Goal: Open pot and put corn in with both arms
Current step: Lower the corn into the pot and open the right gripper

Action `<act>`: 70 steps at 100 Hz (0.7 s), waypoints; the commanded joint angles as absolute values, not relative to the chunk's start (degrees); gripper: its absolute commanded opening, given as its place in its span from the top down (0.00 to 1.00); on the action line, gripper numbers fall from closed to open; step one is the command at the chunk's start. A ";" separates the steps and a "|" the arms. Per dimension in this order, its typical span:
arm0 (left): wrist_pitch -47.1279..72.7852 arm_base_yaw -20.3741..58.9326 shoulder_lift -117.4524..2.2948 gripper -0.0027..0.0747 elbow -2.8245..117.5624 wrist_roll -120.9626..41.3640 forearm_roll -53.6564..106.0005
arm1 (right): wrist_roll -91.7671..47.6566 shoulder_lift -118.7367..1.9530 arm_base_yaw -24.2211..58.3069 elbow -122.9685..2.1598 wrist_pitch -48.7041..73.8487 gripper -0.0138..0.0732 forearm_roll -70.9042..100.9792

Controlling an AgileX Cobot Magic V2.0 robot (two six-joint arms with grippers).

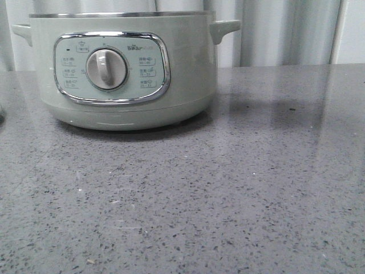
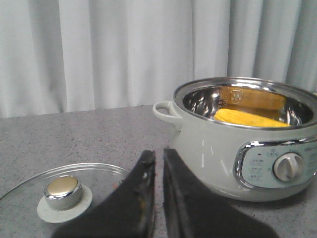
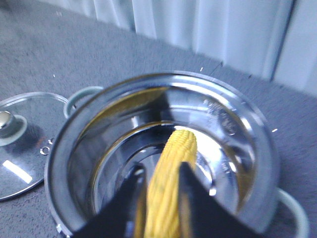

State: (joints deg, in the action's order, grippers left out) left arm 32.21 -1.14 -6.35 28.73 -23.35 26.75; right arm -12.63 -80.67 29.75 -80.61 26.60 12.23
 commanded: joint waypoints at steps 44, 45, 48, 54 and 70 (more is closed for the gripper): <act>22.75 -0.86 -5.37 0.99 19.81 -29.12 33.98 | -13.15 -23.06 29.41 -36.03 13.63 0.91 -0.83; 22.62 -0.86 -5.37 0.99 19.71 -29.25 33.98 | -13.15 -22.33 29.41 -35.11 13.30 0.91 -0.96; 22.21 -0.86 -5.37 0.99 19.37 -29.36 34.10 | -13.15 -18.72 29.41 -33.36 11.46 0.91 -1.12; 22.21 -0.86 -5.37 0.99 19.17 -29.36 34.28 | -13.15 -13.12 29.41 -30.06 8.99 0.91 -1.38; 22.73 -0.86 -5.37 0.99 19.07 -29.36 37.34 | -13.15 0.67 29.41 -25.55 4.17 0.91 -1.38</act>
State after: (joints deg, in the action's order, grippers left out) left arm 26.97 -1.14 -4.66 17.72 -29.10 33.99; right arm -12.63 -4.29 29.75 -25.98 12.38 -0.70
